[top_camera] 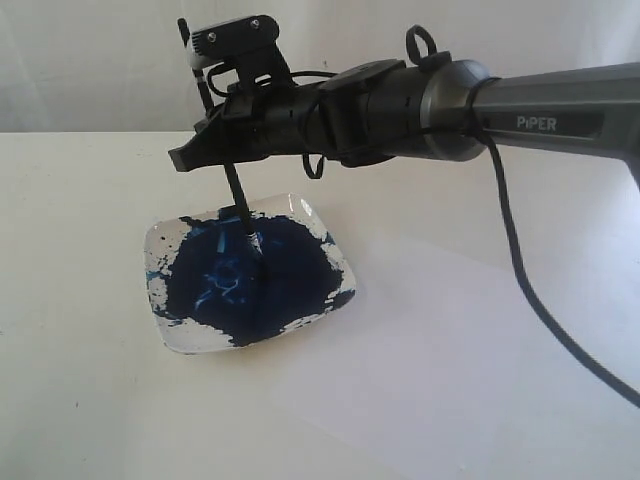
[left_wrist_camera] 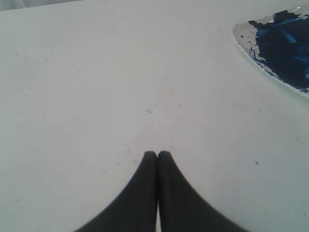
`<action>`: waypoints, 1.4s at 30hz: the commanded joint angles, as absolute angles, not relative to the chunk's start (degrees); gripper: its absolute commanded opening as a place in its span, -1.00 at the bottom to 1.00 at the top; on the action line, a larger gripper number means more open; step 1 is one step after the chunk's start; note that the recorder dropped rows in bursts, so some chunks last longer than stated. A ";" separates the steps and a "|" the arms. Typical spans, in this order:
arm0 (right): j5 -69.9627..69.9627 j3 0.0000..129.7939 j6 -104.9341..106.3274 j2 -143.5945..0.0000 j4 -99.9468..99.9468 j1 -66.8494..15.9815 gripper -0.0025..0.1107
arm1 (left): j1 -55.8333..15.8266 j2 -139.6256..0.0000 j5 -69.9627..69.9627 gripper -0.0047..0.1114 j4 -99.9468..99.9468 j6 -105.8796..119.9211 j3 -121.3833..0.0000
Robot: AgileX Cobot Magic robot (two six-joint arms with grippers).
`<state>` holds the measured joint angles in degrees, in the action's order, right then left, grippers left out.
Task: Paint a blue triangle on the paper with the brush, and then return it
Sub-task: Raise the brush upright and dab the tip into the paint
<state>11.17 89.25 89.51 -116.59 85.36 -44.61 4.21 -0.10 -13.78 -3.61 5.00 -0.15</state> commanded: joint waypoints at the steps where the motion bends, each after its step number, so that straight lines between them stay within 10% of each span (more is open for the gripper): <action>1: 11.12 89.50 90.19 -114.47 85.99 -44.66 -0.86 | 4.43 0.00 -14.17 -0.92 -4.19 5.01 0.00; 42: 19.59 88.52 86.77 -109.38 84.48 -44.48 -0.86 | 4.43 0.00 -14.17 -0.92 -4.19 5.01 0.00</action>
